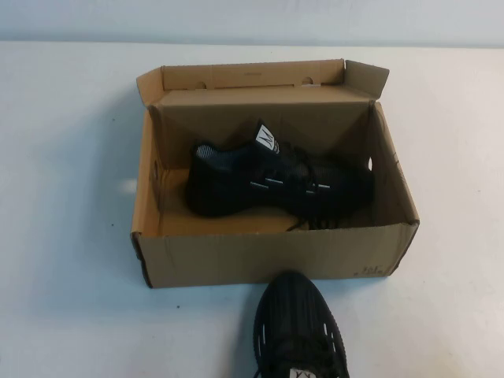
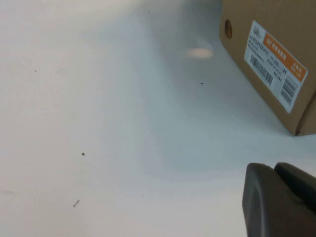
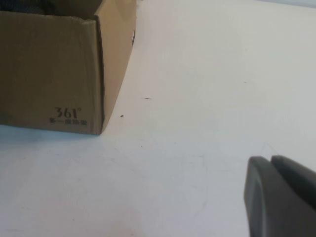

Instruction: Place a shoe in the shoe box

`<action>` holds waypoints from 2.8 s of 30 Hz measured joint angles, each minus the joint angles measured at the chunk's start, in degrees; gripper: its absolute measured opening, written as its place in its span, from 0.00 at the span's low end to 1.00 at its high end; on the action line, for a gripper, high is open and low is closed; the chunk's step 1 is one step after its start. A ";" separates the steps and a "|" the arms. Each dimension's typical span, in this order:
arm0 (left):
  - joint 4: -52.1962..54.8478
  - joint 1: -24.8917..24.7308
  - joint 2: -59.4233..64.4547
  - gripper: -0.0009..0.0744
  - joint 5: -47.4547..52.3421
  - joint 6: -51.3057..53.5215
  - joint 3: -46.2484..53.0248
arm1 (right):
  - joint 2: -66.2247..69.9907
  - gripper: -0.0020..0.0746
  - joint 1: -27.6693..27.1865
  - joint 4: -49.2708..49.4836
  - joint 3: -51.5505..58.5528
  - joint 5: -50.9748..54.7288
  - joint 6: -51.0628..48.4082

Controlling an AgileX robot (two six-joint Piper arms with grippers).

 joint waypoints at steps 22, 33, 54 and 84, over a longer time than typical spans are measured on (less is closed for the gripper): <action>0.00 0.00 0.00 0.01 0.00 0.00 0.00 | 0.00 0.00 0.00 0.00 0.00 0.00 0.00; -0.22 0.00 0.00 0.01 -4.83 0.00 0.00 | 0.00 0.00 0.00 0.10 0.00 -3.86 0.00; -0.22 0.00 0.00 0.01 -36.19 -0.61 0.00 | 0.00 0.00 0.00 0.19 0.00 -43.08 0.00; -0.43 0.00 8.26 0.01 -51.80 -3.00 -37.44 | 8.88 0.00 0.00 0.35 -46.22 -22.68 12.31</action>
